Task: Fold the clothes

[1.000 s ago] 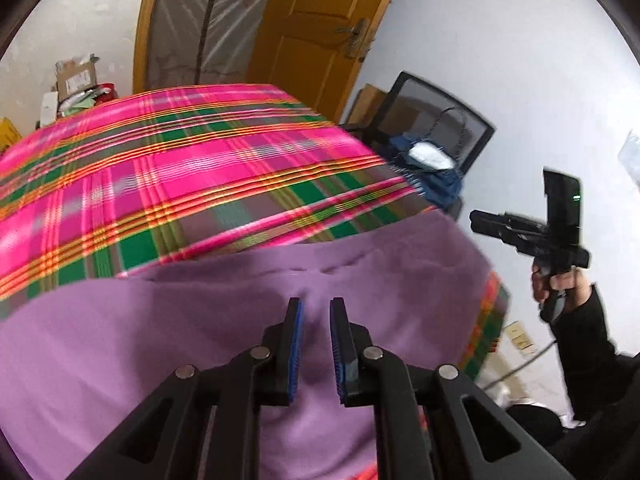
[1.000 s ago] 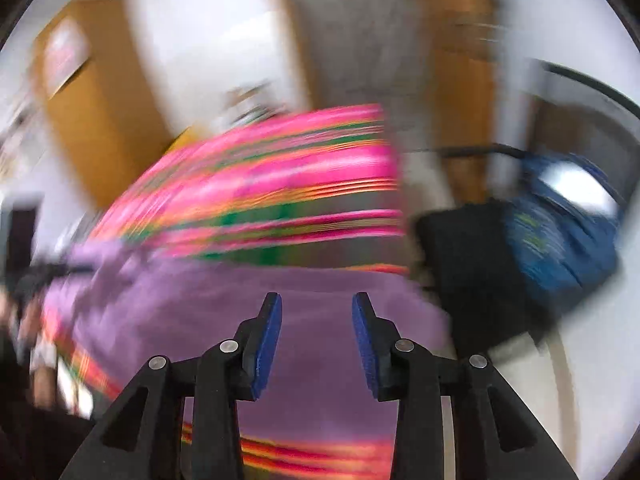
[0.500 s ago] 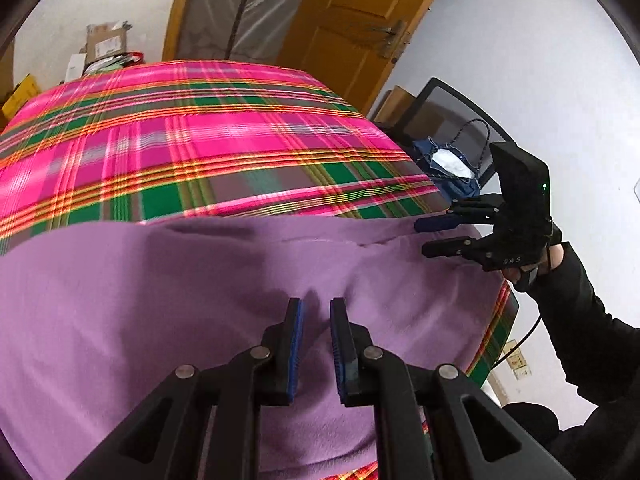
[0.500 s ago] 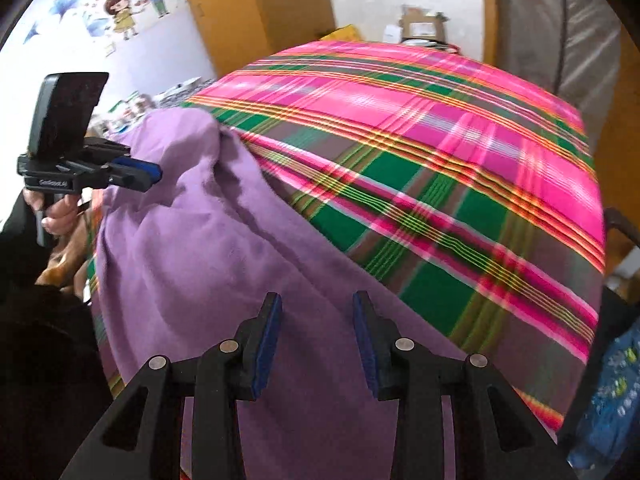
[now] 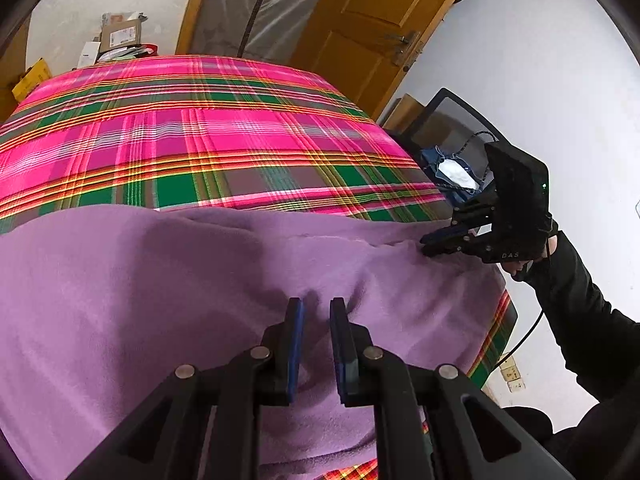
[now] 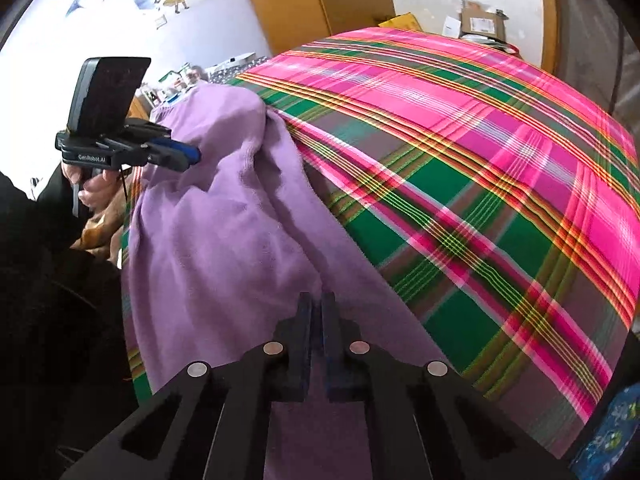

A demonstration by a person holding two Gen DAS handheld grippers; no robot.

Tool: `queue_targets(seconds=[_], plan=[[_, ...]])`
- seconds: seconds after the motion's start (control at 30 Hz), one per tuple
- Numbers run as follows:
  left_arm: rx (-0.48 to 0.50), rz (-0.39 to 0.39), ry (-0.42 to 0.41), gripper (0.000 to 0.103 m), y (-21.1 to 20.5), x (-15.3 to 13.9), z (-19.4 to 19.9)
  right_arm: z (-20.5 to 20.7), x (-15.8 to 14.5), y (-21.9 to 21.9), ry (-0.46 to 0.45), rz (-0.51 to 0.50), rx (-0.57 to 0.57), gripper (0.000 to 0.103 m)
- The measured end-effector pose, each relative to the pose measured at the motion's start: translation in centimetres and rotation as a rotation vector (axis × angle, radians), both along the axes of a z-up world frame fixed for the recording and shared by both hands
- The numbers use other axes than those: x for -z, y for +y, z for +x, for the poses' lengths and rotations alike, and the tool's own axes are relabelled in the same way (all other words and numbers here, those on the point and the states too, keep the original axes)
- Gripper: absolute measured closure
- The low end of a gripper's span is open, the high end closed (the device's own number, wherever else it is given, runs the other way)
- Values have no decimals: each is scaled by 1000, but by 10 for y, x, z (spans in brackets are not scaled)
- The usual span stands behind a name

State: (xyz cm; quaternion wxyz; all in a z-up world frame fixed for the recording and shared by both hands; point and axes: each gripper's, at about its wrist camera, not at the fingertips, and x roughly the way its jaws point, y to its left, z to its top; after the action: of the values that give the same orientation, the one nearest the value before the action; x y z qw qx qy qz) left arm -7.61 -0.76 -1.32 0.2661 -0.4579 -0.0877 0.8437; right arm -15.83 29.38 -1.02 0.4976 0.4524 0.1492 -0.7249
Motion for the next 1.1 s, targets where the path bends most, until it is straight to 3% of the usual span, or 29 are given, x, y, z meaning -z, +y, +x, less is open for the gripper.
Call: queue_targets(seconds=[0.13,0.37,0.47,0.5,0.53,0.87,1.1], plan=[[-8,-1,-1,89,-1,-1,0,-6,1,-6,0,6,-16,93],[-12,7,0,89,-2,-2,0,-4,-1,-27,22,16,-87,78],[-18,6,-1,89,-3,-1,0,-8,0,-34,25,11,-91,80],[-22,6,-1,89,-5,-2,0,-8,0,-34,26,12,-90,92],[-26,6,0,89,-6,-2,0,-8,0,-35,28,14,-89,97],[-143,1,35,89,-45,-11,-4,-11,-32,-14,140,-67,35,99],[-177,-11,24,89,-59,-7,-2,-23,-4,-14,73,44,96,94]])
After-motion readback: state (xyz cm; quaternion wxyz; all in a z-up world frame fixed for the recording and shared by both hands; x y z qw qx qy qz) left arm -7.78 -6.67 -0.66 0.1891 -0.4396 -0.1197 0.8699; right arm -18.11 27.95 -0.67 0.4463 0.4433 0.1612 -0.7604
